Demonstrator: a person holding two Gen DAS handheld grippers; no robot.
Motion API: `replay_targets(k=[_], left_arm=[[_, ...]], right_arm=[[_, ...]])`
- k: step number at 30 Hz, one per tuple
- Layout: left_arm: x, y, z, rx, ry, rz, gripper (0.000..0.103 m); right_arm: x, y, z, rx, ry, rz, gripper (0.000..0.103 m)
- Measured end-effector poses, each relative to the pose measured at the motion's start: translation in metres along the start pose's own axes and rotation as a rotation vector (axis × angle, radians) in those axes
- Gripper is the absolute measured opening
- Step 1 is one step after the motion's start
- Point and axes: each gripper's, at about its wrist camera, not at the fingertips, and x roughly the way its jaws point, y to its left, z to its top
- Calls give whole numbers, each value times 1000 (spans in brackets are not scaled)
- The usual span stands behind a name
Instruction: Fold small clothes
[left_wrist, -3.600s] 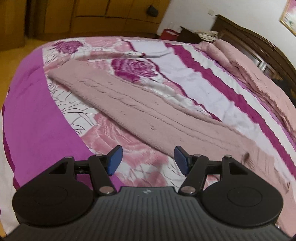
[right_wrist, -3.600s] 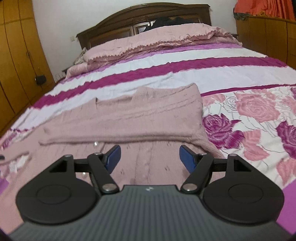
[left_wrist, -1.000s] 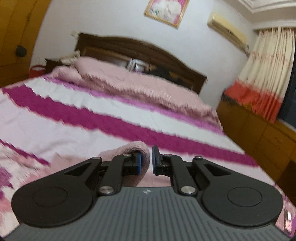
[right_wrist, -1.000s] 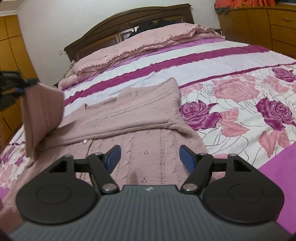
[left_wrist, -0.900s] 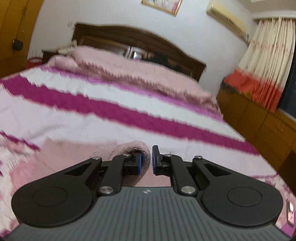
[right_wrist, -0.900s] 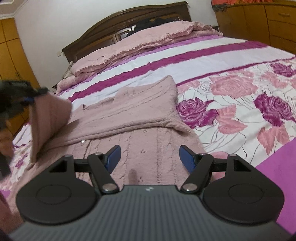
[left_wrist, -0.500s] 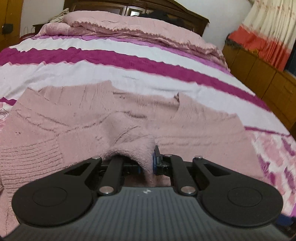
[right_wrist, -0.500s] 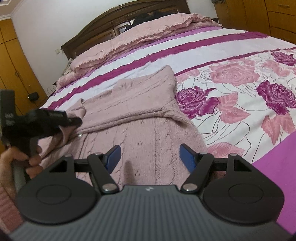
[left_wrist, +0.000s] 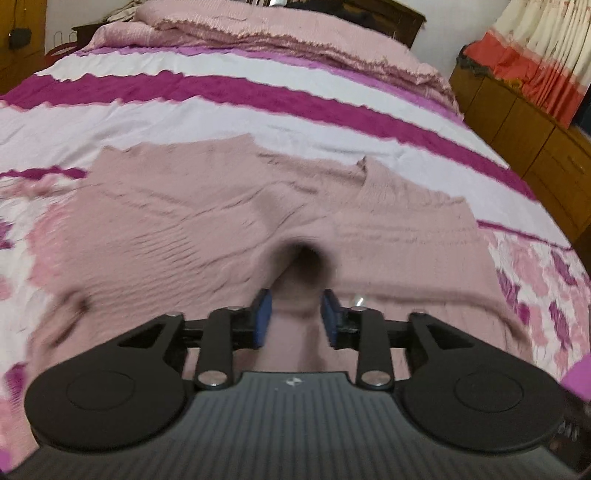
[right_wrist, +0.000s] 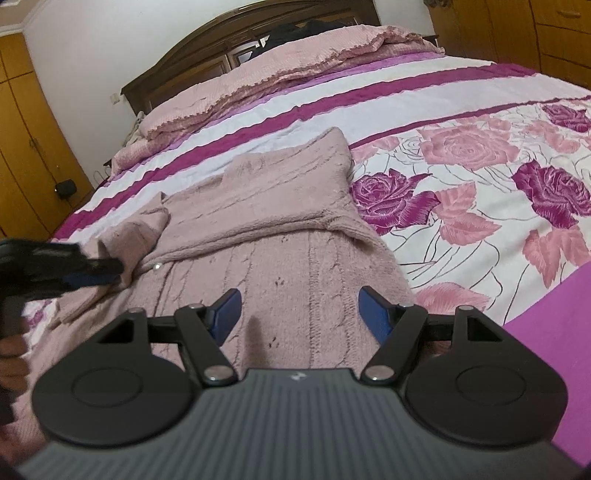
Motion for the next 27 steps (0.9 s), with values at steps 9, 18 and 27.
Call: replay_targets(k=[9, 18, 27], left_arm=[[-75, 71, -31, -78, -22, 155, 53], [-118, 131, -59, -165, -35, 248, 56], [-131, 147, -72, -191, -62, 245, 56]], right_arm=[[-11, 45, 9, -124, -8, 85, 73], [-1, 132, 13, -310, 25, 240, 73], [40, 215, 4, -491, 86, 333, 72]])
